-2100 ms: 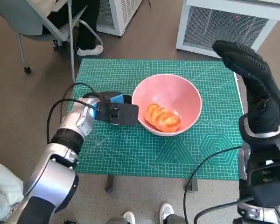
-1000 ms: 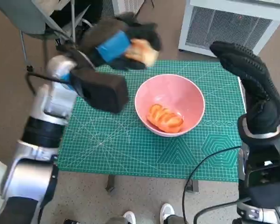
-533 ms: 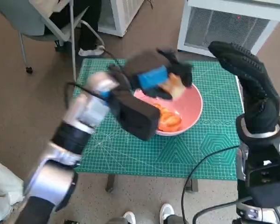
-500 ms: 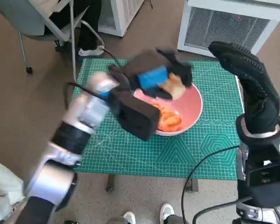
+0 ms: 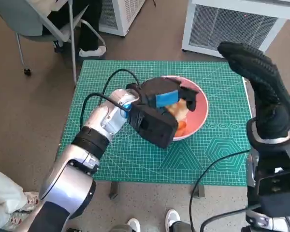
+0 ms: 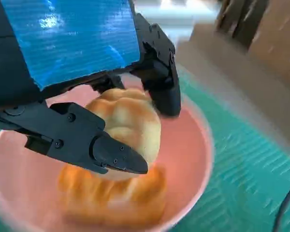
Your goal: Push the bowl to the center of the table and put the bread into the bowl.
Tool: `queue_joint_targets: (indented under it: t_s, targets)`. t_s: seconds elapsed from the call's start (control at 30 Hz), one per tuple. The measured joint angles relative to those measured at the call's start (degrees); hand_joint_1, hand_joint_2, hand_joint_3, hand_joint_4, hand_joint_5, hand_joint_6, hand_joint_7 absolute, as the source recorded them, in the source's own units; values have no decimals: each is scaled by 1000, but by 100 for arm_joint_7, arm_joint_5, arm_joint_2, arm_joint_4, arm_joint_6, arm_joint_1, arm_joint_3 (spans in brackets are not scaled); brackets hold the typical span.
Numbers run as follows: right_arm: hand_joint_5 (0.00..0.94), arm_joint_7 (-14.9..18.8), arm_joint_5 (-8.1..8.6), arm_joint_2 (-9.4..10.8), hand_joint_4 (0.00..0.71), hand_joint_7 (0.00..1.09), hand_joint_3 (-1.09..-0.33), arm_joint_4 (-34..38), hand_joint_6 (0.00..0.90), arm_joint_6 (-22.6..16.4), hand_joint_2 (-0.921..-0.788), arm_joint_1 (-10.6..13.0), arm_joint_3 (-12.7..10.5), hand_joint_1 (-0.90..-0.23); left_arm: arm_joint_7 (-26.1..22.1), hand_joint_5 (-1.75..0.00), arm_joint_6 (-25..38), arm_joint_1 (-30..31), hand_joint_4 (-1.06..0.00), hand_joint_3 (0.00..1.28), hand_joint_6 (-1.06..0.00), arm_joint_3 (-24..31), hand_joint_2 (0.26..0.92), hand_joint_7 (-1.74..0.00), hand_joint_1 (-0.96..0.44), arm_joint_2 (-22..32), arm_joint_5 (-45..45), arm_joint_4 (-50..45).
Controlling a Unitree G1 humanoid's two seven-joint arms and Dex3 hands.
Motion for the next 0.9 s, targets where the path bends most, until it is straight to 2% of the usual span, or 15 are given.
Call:
queue_joint_targets:
  t_s: [0.17,0.27,0.37,0.6,0.9]
  targets:
    - [0,-32,-23,1,238,530,-781,-46,-1,58,-921,14,-7,-561,-487,-8,127,1,-16,44,-35,189,905,-232,-414,100,-245,-152]
    - [0,-47,-28,3,238,529,-780,-65,-1,95,-921,14,-9,-564,-495,-2,8,2,-5,81,-11,349,916,-93,-530,223,-390,-359]
    - [0,-67,-29,5,238,528,-780,-79,-1,119,-921,14,-12,-563,-343,0,-256,14,-1,129,-4,561,919,-38,-590,376,-544,-577]
    - [0,-86,-24,6,238,527,-781,-82,-1,133,-921,13,-16,-559,-13,1,-1023,289,1,310,-71,1395,921,-41,-667,513,-1536,-1125]
    - [1,-85,16,7,241,531,-781,-79,-1,203,-921,-74,-13,-554,-341,-33,-1246,962,-70,429,-171,2305,921,-97,-690,363,-3234,-1825]
